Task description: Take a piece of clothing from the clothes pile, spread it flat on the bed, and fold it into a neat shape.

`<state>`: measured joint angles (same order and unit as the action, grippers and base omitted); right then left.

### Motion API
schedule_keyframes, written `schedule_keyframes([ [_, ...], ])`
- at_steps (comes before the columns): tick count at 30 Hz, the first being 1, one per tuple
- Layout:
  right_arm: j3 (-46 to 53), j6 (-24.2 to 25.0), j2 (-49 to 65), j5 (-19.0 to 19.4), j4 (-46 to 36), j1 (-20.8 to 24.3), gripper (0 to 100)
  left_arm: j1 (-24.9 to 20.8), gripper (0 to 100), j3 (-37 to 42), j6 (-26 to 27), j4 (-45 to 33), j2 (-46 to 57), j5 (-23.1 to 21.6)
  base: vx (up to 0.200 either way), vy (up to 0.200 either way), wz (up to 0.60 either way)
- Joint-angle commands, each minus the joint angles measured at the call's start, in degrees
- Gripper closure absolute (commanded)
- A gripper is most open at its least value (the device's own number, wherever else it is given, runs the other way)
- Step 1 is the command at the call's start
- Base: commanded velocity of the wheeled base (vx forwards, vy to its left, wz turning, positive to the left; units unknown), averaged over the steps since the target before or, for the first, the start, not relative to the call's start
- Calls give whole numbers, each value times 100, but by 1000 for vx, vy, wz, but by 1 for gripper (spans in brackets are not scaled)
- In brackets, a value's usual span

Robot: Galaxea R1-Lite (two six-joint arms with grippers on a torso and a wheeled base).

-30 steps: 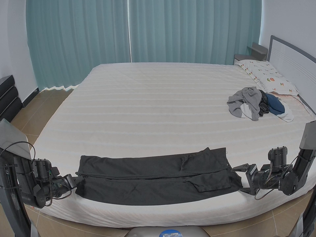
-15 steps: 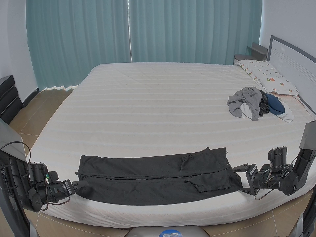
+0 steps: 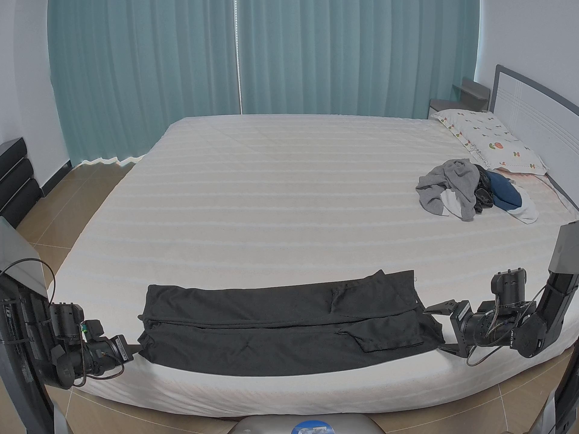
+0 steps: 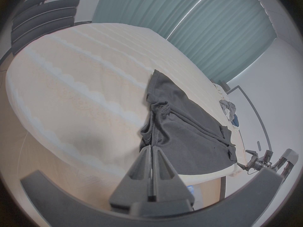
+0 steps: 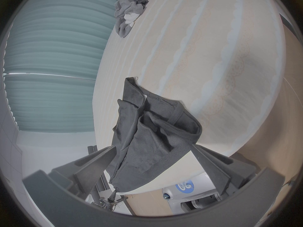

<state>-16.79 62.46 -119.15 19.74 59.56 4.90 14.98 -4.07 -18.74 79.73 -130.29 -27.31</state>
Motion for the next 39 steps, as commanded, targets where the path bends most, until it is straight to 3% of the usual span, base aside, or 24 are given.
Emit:
schedule_keyframes([
  [1,0,3,-3,4,11,2,0,40,100,73,37,-1,-5,15,0,0,0],
  [13,0,3,-3,4,3,2,0,93,100,240,327,-10,21,314,0,0,0],
  [27,0,3,-3,4,3,2,0,101,100,328,441,-19,-5,340,0,0,0],
  [28,0,3,-3,4,11,2,0,101,0,328,441,-19,-5,340,0,0,0],
  [36,0,11,-3,4,3,2,0,172,0,205,344,-10,136,261,0,0,0],
  [39,0,11,-3,4,3,2,0,207,0,-111,-104,-10,312,261,0,0,0],
])
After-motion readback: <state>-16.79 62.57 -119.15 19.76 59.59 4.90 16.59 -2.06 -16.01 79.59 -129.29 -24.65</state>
